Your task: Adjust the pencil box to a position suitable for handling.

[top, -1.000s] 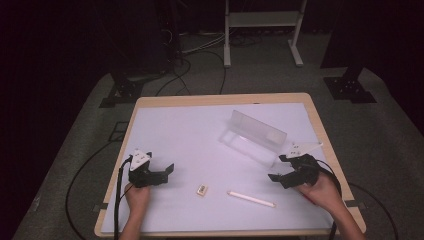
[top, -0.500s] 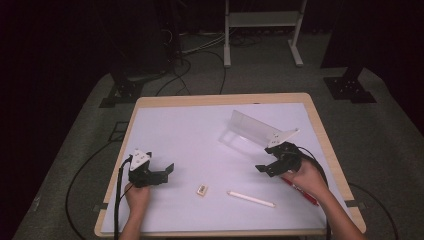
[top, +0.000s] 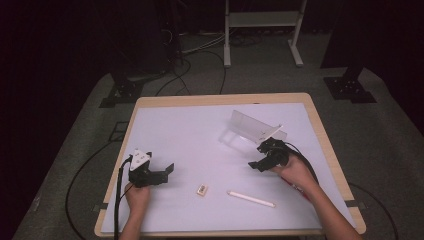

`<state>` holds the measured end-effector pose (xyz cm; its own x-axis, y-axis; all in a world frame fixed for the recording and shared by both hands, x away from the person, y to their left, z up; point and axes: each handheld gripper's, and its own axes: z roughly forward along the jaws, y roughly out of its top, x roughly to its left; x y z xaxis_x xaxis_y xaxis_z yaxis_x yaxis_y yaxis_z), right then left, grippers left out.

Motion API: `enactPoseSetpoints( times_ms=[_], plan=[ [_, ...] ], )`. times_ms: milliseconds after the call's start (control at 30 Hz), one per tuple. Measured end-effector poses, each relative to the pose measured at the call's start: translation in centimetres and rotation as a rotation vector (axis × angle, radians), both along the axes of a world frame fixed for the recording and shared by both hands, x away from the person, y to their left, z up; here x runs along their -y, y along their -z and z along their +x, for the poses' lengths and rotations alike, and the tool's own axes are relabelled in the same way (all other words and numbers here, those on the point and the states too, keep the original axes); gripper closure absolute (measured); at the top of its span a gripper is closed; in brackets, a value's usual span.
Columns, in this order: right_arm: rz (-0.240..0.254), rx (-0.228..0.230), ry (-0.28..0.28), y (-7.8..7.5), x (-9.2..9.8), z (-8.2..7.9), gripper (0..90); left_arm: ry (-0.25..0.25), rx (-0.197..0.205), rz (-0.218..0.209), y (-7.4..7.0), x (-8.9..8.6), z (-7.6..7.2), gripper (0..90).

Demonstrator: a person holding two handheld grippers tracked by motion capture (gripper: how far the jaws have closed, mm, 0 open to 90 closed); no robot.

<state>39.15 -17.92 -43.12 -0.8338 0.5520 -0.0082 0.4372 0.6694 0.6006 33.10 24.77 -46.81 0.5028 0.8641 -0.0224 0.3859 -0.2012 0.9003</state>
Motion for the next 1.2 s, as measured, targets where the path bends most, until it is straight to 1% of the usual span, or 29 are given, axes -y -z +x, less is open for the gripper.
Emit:
enactPoseSetpoints(
  times_ms=[167, 233, 333, 400, 433, 500, 533, 567, 600, 633, 700, 733, 800, 833, 967, 1100, 1133, 1167, 1200],
  plan=[
    [-0.008, -0.013, 0.001, 0.4, -0.6, 0.6, 29.8, 0.000, -0.001, -0.001, 0.0, 0.0, 0.0, 0.0],
    [-0.031, -0.031, 0.005, 0.8, -1.0, 1.1, 32.0, 0.002, 0.001, -0.001, 0.0, 0.0, 0.0, 0.0],
    [-0.044, -0.034, 0.011, 0.9, -1.3, 1.4, 34.5, 0.001, 0.001, 0.000, 0.0, 0.0, 0.0, 0.0],
    [-0.056, -0.032, 0.015, 0.9, -1.5, 1.6, 39.4, 0.000, 0.001, -0.003, 0.0, 0.0, 0.0, 0.0],
    [-0.064, -0.036, 0.016, 0.9, -1.6, 1.7, 42.9, 0.000, 0.001, -0.004, 0.0, 0.0, 0.0, 0.0],
    [-0.082, -0.051, 0.020, 1.0, -1.8, 2.0, 46.8, -0.001, 0.001, -0.007, 0.0, 0.0, 0.0, 0.0],
    [-0.089, -0.050, 0.022, 1.1, -1.9, 2.3, 54.2, -0.001, 0.001, -0.007, 0.0, 0.0, 0.0, 0.0],
    [-0.089, -0.050, 0.022, 1.1, -1.9, 2.3, 54.2, -0.001, 0.002, -0.007, 0.0, 0.0, 0.0, 0.0],
    [-0.098, -0.054, 0.026, 1.3, -2.0, 2.4, 59.3, -0.001, 0.001, -0.007, 0.0, 0.0, 0.0, 0.0],
    [-0.098, -0.054, 0.026, 1.3, -2.0, 2.4, 59.3, -0.001, 0.001, -0.007, 0.0, 0.0, 0.0, 0.0],
    [-0.120, -0.062, 0.017, 1.6, -2.2, 2.5, 65.2, -0.002, 0.003, -0.009, 0.0, 0.0, 0.0, 0.0],
    [-0.127, -0.062, 0.023, 1.7, -2.2, 2.4, 68.2, -0.001, 0.002, -0.008, 0.0, 0.0, 0.0, 0.0],
    [-0.130, -0.047, 0.018, 1.8, -2.3, 2.5, 77.3, -0.002, 0.002, -0.007, 0.0, 0.0, 0.0, 0.0],
    [-0.130, -0.047, 0.018, 1.8, -2.3, 2.5, 77.3, -0.002, 0.002, -0.007, 0.0, 0.0, 0.0, 0.0],
    [-0.153, -0.013, 0.009, 1.8, -2.5, 2.5, 83.8, -0.002, 0.002, -0.007, 0.0, 0.0, 0.0, 0.0],
    [-0.153, -0.009, 0.010, 1.8, -2.4, 2.5, 85.0, -0.001, 0.003, -0.006, 0.0, 0.0, 0.0, 0.0],
    [-0.164, 0.006, 0.017, 1.8, -2.4, 2.4, 85.8, 0.000, 0.002, -0.006, 0.0, 0.0, 0.0, 0.0],
    [-0.164, 0.006, 0.017, 1.8, -2.4, 2.4, 85.8, 0.000, 0.002, -0.006, 0.0, 0.0, 0.0, 0.0],
    [-0.165, 0.017, 0.021, 1.8, -2.3, 2.4, 86.0, 0.000, 0.002, -0.006, 0.0, 0.0, 0.0, 0.0]
  ],
)
